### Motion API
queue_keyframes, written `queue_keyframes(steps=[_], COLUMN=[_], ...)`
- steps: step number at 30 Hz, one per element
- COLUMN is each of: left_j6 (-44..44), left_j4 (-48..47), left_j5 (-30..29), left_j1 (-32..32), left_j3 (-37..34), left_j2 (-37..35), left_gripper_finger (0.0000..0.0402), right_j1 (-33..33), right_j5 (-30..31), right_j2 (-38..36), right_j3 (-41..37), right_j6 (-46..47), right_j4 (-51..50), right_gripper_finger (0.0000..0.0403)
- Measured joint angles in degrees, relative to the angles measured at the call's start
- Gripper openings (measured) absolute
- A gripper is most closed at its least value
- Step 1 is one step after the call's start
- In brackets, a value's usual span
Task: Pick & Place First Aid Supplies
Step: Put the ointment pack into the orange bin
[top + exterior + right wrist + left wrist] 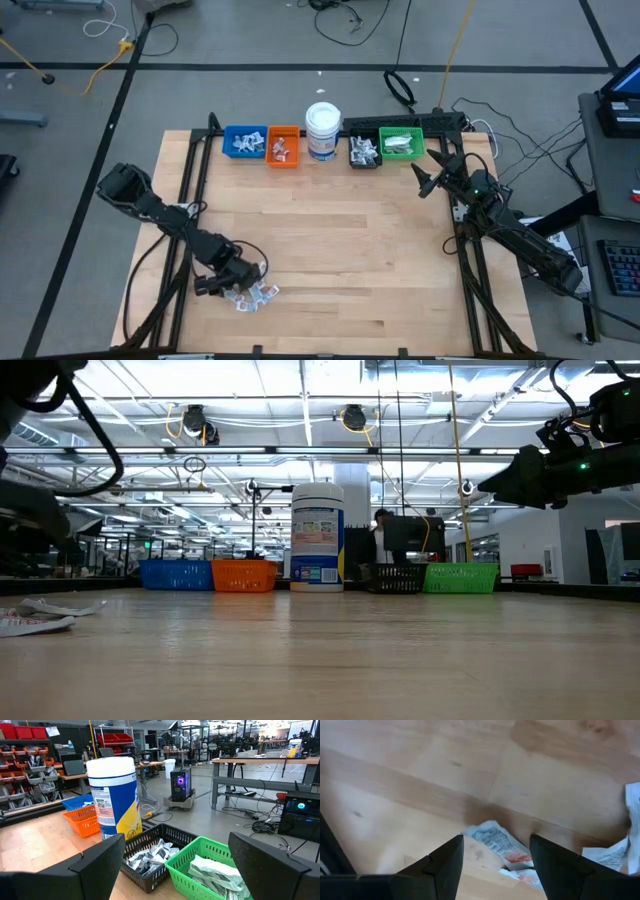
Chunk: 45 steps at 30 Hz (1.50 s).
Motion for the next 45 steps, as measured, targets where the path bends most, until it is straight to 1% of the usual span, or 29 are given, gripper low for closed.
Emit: queue_keyframes(steps=[4, 7, 13, 18, 20, 23, 26, 29, 32, 37, 39, 41, 45], left_j6=[1.25, 2.70, 5.97, 11.02, 13.75, 16.75, 22.21, 26.77, 31.97, 41.14, 44.20, 48.40, 59.50], left_j4=[1.26, 1.32, 1.64, 1.15, 0.08, -2.77, -6.31, -11.14, -13.89, -19.29, -23.55, -28.54, -36.59], left_j5=[-0.14, -0.96, -2.64, -2.96, -3.53, -4.43, -5.85, -9.40, -11.68, -13.61, -13.85, -13.93, -15.65], left_j1=[-0.87, -0.90, -0.85, 0.54, 1.08, 1.93, 3.26, 4.85, 6.98, 11.36, 14.09, 18.18, 29.57], left_j3=[-0.40, -0.47, -0.53, -0.53, -0.53, -0.49, -0.62, -0.93, -0.93, -0.78, 0.19, 1.78, 5.79], left_j2=[0.37, 0.39, 0.46, 0.53, 0.53, -0.02, -1.57, -4.42, -7.87, -13.28, -14.55, -14.77, -14.86], left_gripper_finger=[0.0230, 0.0207, 0.0116, 0.0031, 0.0010, 0.0012, 0.0007, 0.0006, 0.0004, 0.0003, 0.0003, 0.0003, 0.0002], right_j1=[-0.02, 0.00, -0.02, 0.00, -0.01, 0.00, 0.00, 0.00, -0.01, 0.00, 0.00, 0.00, -0.01], right_j5=[0.00, 0.00, 0.00, 0.00, 0.00, 0.00, 0.00, 0.00, 0.00, 0.00, 0.00, 0.00, 0.00], right_j2=[-0.01, -0.01, 0.00, 0.00, -0.01, 0.00, -0.01, 0.00, 0.00, 0.00, 0.00, 0.00, 0.00], right_j3=[0.00, 0.00, 0.01, 0.02, 0.02, 0.02, 0.01, 0.01, 0.01, 0.01, 0.02, 0.00, 0.01], right_j6=[0.00, 0.00, 0.00, 0.00, 0.00, 0.00, 0.00, 0.00, 0.00, 0.00, -0.02, 0.00, 0.00], right_j4=[-0.01, -0.01, -0.01, -0.01, -0.01, -0.01, -0.01, -0.01, -0.01, -0.01, -0.01, -0.01, -0.01], right_gripper_finger=[0.0352, 0.0352, 0.0352, 0.0352, 0.0352, 0.0352, 0.0352, 0.0352, 0.0352, 0.0352, 0.0352, 0.0352, 0.0352])
